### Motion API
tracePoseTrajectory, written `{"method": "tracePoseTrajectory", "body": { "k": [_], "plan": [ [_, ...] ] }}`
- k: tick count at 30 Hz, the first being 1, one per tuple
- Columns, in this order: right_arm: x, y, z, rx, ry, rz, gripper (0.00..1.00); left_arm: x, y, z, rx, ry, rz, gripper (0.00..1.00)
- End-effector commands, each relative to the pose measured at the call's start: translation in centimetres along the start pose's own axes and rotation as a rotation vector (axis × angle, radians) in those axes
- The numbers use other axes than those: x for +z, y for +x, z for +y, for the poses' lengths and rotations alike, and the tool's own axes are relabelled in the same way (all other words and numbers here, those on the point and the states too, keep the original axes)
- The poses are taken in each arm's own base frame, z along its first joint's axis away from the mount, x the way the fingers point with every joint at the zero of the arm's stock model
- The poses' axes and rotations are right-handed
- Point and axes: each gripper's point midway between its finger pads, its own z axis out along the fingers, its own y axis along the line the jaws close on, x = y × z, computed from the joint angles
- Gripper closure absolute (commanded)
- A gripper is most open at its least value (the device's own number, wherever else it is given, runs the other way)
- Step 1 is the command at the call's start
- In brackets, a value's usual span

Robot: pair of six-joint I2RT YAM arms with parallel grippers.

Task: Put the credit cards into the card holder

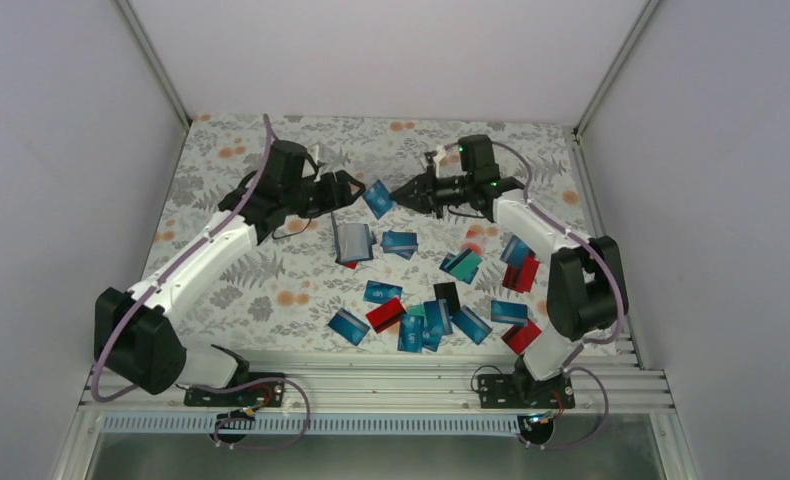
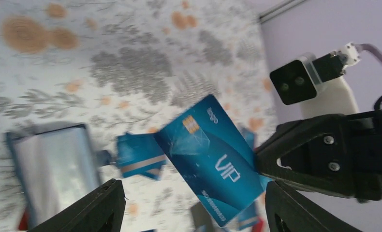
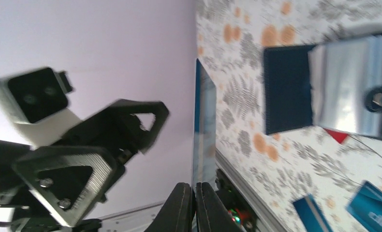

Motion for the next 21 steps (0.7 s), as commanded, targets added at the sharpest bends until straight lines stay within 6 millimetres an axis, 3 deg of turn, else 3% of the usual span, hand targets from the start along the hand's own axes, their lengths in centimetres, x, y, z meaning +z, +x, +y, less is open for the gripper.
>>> {"method": "tracePoseTrajectory", "body": {
  "k": [1,11,21],
  "plan": [
    [-2.3,-0.8,8.2,-0.072,-0.117,-0.086,0.96,-2.5,-1.8,-5.3,-0.082,0.235,-0.041,0.29],
    [-4.6,-1.1,15.0,-0.096,-0.239,-0.141,0.96,-5.5,-4.9,-8.2,-0.205,0.422,-0.119,0.34],
    [-5.2,-0.8,17.8,-0.126,-0.305,-0.134,0.96,-6.2,-5.7,-10.0,-0.197,0.599,-0.132,0.4]
  ]
}}
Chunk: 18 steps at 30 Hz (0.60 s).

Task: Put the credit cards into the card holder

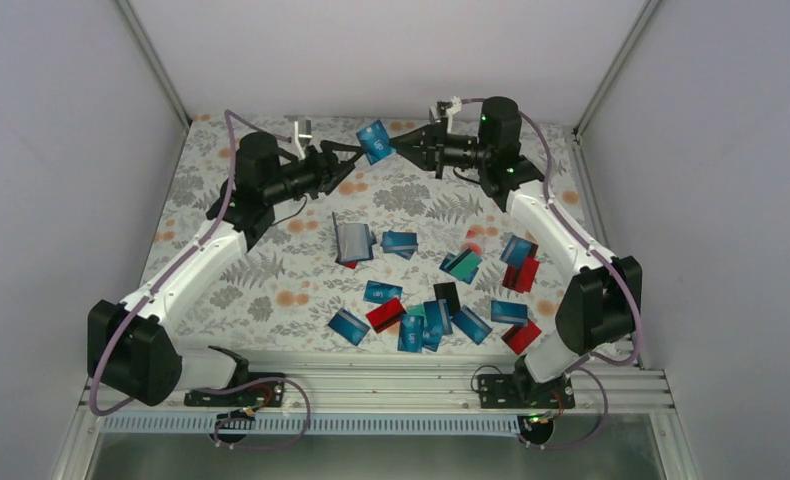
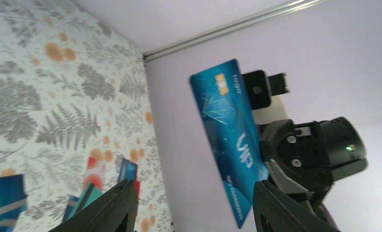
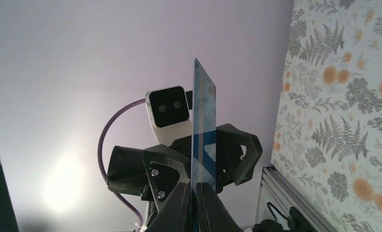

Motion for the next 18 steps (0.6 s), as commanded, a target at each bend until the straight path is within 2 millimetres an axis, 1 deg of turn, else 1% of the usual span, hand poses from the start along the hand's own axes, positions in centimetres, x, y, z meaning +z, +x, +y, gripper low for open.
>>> {"method": "tracePoseTrajectory", "body": {
  "k": [1,5,10,13,18],
  "plan": [
    [-0.2,0.5,3.4,-0.06,-0.072,0.004,0.96,-0.1,-0.3,-2.7,0.006,0.134,0.009,0.41],
    [-0.2,0.7,3.5,-0.068,-0.088,0.002,0.96,-0.2,-0.4,-3.8,-0.043,0.253,0.003,0.44],
    [-0.2,1.1,4.1,-0.083,-0.113,0.007,0.96,0.0,-0.5,-3.8,-0.052,0.261,0.006,0.5],
    [0.0,1.3,4.2,-0.089,-0.12,0.017,0.96,0.2,-0.6,-3.8,-0.057,0.269,0.007,0.52],
    [0.2,1.7,4.2,-0.094,-0.121,0.031,0.96,0.2,-0.9,-4.7,-0.064,0.32,0.004,0.55]
  ]
}}
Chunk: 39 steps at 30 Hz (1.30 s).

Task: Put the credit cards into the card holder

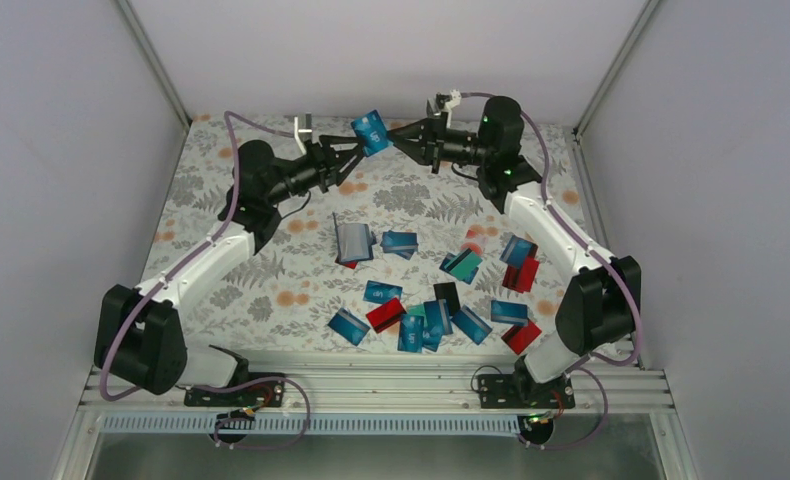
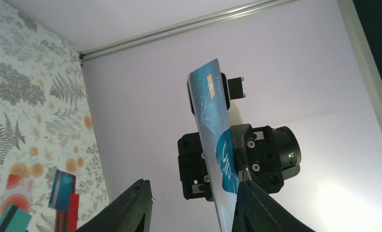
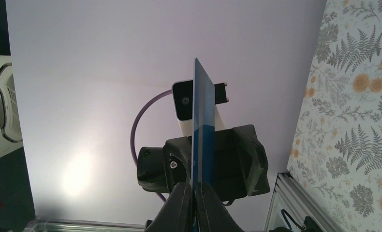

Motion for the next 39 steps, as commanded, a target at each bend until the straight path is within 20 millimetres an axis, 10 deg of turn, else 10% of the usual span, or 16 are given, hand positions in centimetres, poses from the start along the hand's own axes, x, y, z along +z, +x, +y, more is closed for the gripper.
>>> {"method": "tracePoseTrajectory", "body": {
  "k": [1,17,23,29,39],
  "plan": [
    [0.0,1.5,1.7,-0.049,-0.037,0.032,0.96,0.1,-0.4,-1.8,0.021,0.07,0.002,0.57],
    [0.7,2.5,0.5,-0.05,-0.022,0.072,0.96,0.5,-0.8,-2.5,0.053,0.072,0.008,0.97],
    [0.5,1.8,-1.5,-0.087,0.072,0.082,0.87,0.1,-0.8,-2.1,0.082,0.01,0.004,0.97],
    [-1.2,1.1,-10.9,-0.15,0.404,0.095,0.45,-2.1,-1.4,4.9,0.235,-0.492,0.029,0.98],
    [-0.2,2.8,-24.0,-0.239,0.865,0.272,0.36,-4.6,0.2,13.7,0.289,-0.775,0.158,0.98]
  ]
}}
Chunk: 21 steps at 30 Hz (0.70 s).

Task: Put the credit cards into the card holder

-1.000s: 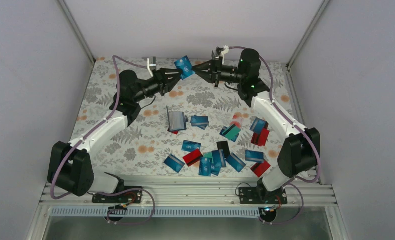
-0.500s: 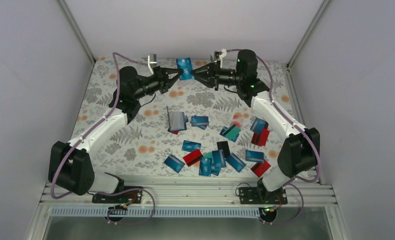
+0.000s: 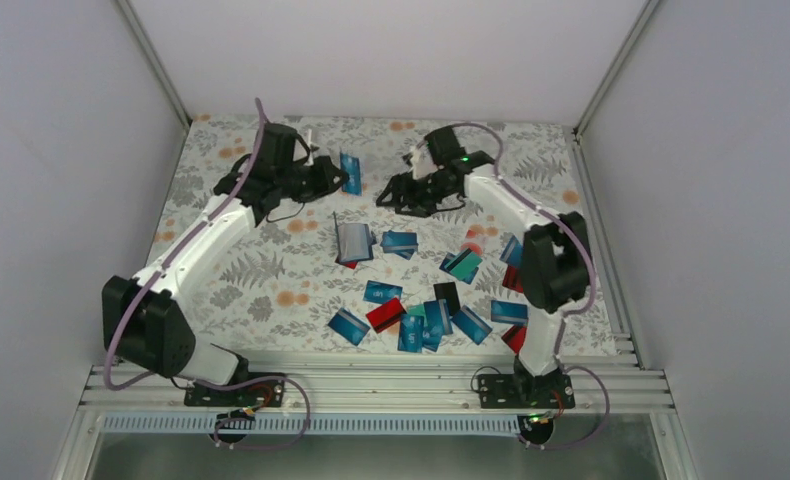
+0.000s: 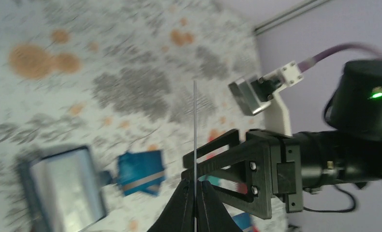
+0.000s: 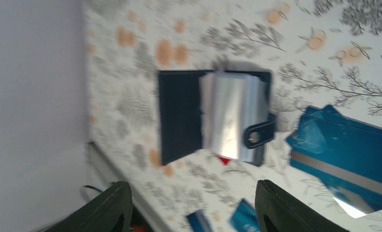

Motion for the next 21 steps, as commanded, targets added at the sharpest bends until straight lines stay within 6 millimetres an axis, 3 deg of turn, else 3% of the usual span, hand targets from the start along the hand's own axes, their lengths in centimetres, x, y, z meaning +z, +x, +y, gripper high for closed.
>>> {"method": "tracePoseTrajectory", "body": {
  "k": [1,9,21],
  "plan": [
    [3.2,1.9,-2.7,-0.155,0.26,0.101,0.36,1.3,2.9,5.5,0.044,-0.195,0.109,0.98],
    [7.9,3.4,-4.9,-0.227,0.438,0.189,0.36,3.0,4.8,8.9,0.065,-0.28,0.181,0.98],
    [10.4,3.2,-7.0,-0.238,0.501,0.215,0.46,3.4,5.6,9.5,0.059,-0.268,0.197,0.98]
  ]
}}
